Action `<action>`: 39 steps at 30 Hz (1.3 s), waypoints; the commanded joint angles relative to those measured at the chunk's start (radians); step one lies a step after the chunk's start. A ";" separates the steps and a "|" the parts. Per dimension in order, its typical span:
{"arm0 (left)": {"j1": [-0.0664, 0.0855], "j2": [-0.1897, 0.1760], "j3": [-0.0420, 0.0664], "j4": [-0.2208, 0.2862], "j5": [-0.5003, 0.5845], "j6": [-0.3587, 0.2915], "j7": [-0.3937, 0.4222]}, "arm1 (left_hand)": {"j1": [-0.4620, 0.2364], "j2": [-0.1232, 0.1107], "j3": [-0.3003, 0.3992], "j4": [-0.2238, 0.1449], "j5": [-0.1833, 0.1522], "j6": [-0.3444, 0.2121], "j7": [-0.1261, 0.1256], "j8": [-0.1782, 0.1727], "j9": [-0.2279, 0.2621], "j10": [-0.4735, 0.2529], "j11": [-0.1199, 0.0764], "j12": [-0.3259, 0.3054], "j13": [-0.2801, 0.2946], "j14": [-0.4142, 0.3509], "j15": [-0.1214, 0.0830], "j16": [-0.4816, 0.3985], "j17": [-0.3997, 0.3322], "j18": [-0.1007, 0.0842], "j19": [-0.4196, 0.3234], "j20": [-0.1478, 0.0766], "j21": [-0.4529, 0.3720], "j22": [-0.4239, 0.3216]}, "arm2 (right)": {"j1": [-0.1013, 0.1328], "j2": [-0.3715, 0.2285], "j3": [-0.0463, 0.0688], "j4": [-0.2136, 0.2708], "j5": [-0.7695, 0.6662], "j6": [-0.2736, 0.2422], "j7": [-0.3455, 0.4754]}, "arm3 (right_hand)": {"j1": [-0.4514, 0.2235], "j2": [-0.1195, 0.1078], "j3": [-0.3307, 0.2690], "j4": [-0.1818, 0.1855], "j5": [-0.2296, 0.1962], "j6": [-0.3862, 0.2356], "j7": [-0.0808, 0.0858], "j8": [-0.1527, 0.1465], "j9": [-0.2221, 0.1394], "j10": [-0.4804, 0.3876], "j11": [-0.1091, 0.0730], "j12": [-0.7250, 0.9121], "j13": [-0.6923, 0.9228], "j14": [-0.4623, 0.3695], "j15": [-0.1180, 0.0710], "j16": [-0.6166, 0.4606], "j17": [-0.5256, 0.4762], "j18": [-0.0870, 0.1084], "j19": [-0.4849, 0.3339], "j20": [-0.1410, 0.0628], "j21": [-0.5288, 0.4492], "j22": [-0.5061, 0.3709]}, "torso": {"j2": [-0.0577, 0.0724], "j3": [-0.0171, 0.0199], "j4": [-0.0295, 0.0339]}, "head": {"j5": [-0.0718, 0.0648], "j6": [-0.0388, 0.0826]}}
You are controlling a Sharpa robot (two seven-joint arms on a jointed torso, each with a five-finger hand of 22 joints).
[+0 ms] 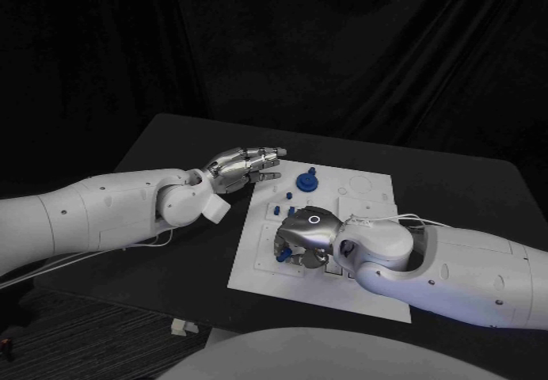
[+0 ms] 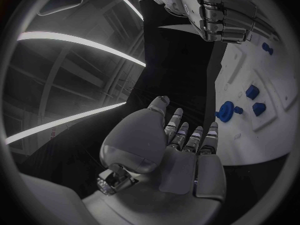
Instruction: Assemble the parts on the task board
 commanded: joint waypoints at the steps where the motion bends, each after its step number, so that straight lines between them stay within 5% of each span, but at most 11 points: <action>1: -0.002 0.002 0.001 0.001 0.006 0.015 0.008 | 0.003 0.004 0.000 -0.004 0.003 -0.001 0.002 -0.004 0.000 -0.004 0.003 -0.005 0.000 0.002 0.008 0.002 0.001 -0.019 0.006 0.000 0.003 -0.001 | -0.003 0.002 -0.001 0.004 -0.022 0.019 -0.015 | 0.004 0.000 0.000 -0.003 0.003 0.012 -0.001 0.002 0.003 0.028 -0.021 -0.004 0.002 -0.006 -0.002 -0.005 -0.001 0.004 -0.007 -0.003 -0.005 0.101 | -0.001 0.0004 -0.0004 | 0.003 0.000; 10: -0.003 0.003 0.001 -0.003 0.006 0.017 0.005 | 0.002 0.005 0.000 -0.005 0.003 -0.001 0.002 -0.004 0.000 -0.004 0.003 -0.006 0.000 0.002 0.008 0.002 0.001 -0.019 0.006 0.000 0.003 -0.001 | -0.003 0.006 -0.001 0.004 -0.023 0.017 -0.009 | -0.013 0.012 -0.004 0.002 0.015 0.072 -0.016 0.026 0.021 0.047 -0.034 0.002 0.008 -0.003 -0.010 -0.002 0.004 0.004 -0.006 -0.007 0.000 0.103 | 0.001 0.0005 0.0008 | 0.002 0.000; 25: -0.004 0.003 0.001 -0.001 0.006 0.019 0.002 | -0.003 0.007 0.001 -0.005 0.001 -0.002 0.003 -0.005 0.000 -0.004 0.004 -0.005 0.000 0.002 0.009 0.002 0.001 -0.019 0.006 0.000 0.003 -0.001 | -0.003 0.016 -0.001 -0.001 -0.024 0.066 -0.023 | -0.053 0.043 -0.005 0.020 0.063 0.041 -0.008 -0.007 0.016 0.000 -0.019 -0.019 0.003 -0.011 0.001 -0.016 -0.008 0.007 -0.016 -0.002 -0.034 0.096 | 0.000 0.0002 -0.0008 | 0.007 0.000; 39: -0.006 0.007 0.001 -0.006 0.006 0.023 -0.003 | -0.006 0.008 0.000 -0.004 -0.001 -0.003 0.004 -0.005 0.000 -0.005 0.005 -0.006 0.000 0.002 0.009 0.002 0.001 -0.020 0.005 0.000 0.003 -0.002 | -0.003 0.023 -0.001 -0.005 -0.023 0.066 -0.032 | -0.085 0.011 -0.009 0.026 0.037 -0.080 0.015 -0.047 -0.016 -0.044 -0.002 -0.024 0.004 -0.021 0.015 -0.019 -0.013 0.010 -0.026 0.012 -0.057 0.092 | 0.001 -0.0003 -0.0002 | 0.005 0.000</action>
